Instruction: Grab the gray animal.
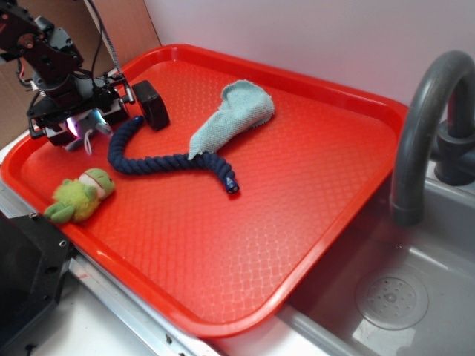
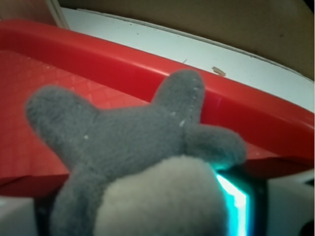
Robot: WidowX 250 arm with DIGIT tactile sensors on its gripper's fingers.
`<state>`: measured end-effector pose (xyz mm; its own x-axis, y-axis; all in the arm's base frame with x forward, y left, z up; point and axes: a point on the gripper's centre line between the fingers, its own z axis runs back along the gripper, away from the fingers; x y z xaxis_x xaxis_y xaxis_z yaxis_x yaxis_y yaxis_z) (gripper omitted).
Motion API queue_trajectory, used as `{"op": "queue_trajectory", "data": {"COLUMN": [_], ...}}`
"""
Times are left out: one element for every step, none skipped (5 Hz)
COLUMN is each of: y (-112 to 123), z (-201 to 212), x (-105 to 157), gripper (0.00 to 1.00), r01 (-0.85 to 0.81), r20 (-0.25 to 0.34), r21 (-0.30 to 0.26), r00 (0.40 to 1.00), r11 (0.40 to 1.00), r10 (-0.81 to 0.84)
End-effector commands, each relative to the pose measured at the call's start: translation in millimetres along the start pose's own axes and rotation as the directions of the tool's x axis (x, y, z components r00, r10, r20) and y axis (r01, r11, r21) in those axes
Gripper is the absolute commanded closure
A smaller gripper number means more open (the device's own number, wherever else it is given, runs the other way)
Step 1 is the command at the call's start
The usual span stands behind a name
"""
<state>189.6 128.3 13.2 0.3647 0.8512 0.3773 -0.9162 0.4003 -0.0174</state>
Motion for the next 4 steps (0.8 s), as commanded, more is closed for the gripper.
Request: {"op": "queue_trajectory", "data": {"y": [6, -5, -24, -48], "z": [42, 77, 105, 133], "x": [9, 19, 12, -7], "gripper": [1.00, 1.00, 1.00, 1.00], "r01": [0.067, 0.154, 0.315, 0.470], "r20": [-0.015, -0.093, -0.193, -0.249], "r21": [0.005, -0.080, -0.189, -0.232], "r00": [0.998, 0.983, 0.917, 0.818], "r11": [0.998, 0.985, 0.930, 0.852], "r10": [-0.067, -0.161, -0.349, -0.519]}}
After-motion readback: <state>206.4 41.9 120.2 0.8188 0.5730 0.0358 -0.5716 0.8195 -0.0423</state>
